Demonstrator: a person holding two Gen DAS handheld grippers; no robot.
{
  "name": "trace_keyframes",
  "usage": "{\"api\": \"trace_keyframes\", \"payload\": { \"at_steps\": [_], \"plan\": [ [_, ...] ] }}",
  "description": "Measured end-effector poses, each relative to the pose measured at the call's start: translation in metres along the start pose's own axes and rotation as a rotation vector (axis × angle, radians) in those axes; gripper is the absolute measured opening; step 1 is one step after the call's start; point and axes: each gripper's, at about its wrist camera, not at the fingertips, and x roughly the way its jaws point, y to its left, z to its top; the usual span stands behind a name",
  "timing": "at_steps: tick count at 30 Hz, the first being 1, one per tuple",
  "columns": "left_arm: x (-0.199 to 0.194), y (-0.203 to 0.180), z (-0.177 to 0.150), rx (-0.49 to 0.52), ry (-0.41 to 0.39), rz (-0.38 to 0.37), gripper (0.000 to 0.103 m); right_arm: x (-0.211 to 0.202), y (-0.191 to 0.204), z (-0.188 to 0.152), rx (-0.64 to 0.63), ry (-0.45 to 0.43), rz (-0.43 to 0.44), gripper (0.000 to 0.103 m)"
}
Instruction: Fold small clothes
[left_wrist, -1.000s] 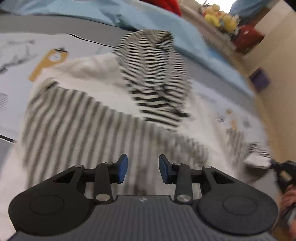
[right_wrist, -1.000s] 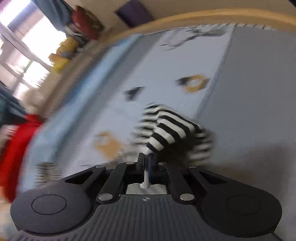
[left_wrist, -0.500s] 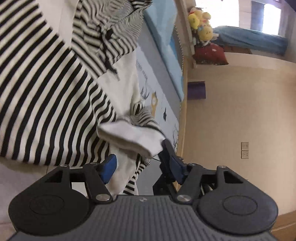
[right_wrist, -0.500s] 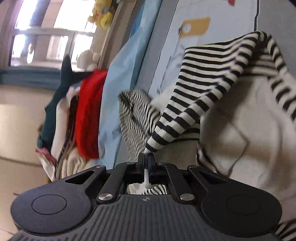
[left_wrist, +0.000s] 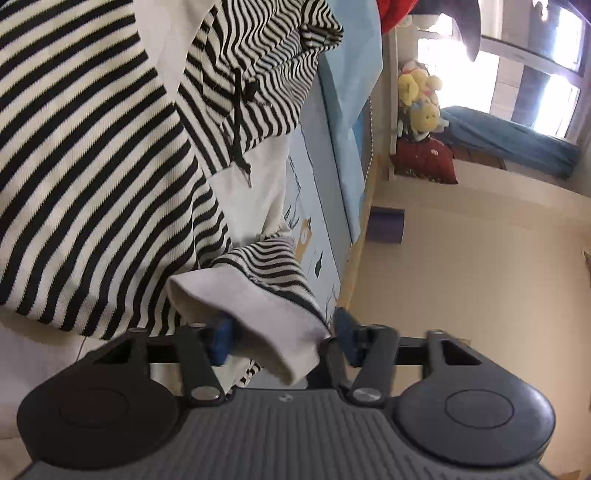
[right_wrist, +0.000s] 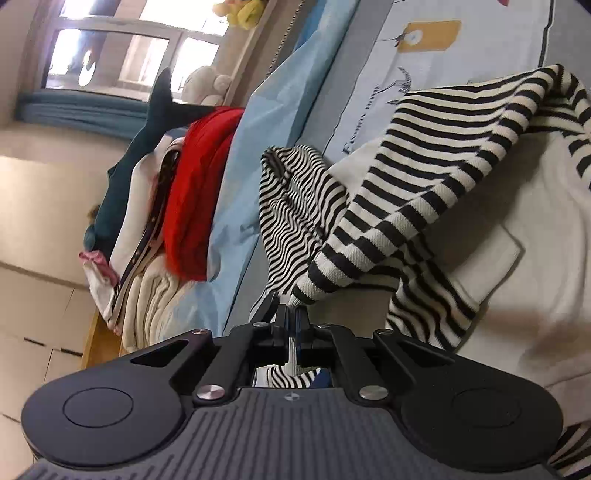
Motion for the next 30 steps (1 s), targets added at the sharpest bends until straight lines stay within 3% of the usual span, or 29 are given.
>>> {"api": "trace_keyframes", "payload": {
  "at_steps": [1, 3, 8, 10, 12, 15, 17, 20, 23, 26, 30],
  "plan": [
    [-0.002, -0.002, 0.001, 0.014, -0.009, 0.01, 0.018, 0.0, 0.0, -0.002, -0.007, 0.004, 0.001, 0.002],
    [-0.01, -0.009, 0.002, 0.09, -0.052, 0.093, 0.002, 0.002, 0.0, -0.004, -0.031, 0.017, -0.029, 0.002],
    [-0.035, -0.055, 0.0, 0.453, -0.2, 0.315, 0.002, 0.012, 0.01, -0.009, -0.148, 0.106, -0.183, 0.007],
    [-0.056, -0.075, 0.0, 0.587, -0.301, 0.383, 0.001, 0.016, 0.015, -0.011, -0.201, 0.136, -0.26, 0.007],
    [-0.082, -0.089, 0.0, 0.666, -0.408, 0.457, 0.001, 0.015, 0.024, -0.011, -0.286, 0.145, -0.279, 0.007],
    [-0.108, -0.088, 0.009, 0.671, -0.478, 0.66, 0.002, 0.009, 0.042, -0.01, -0.444, 0.115, -0.292, 0.009],
    [-0.114, -0.073, 0.019, 0.619, -0.438, 0.774, 0.002, 0.005, 0.05, -0.004, -0.531, 0.074, -0.323, 0.022],
    [-0.122, -0.053, 0.029, 0.55, -0.413, 0.897, 0.002, 0.004, 0.048, 0.012, -0.558, 0.024, -0.407, 0.025],
    [-0.131, -0.054, 0.03, 0.58, -0.414, 0.915, 0.002, 0.002, 0.031, 0.035, -0.485, 0.003, -0.518, 0.025],
    [-0.133, -0.051, 0.033, 0.568, -0.392, 0.853, 0.008, 0.0, 0.012, 0.054, -0.419, -0.015, -0.602, 0.025],
    [-0.127, -0.035, 0.043, 0.49, -0.334, 0.784, 0.015, 0.001, -0.009, 0.062, -0.316, 0.023, -0.631, 0.025]
  ]
}}
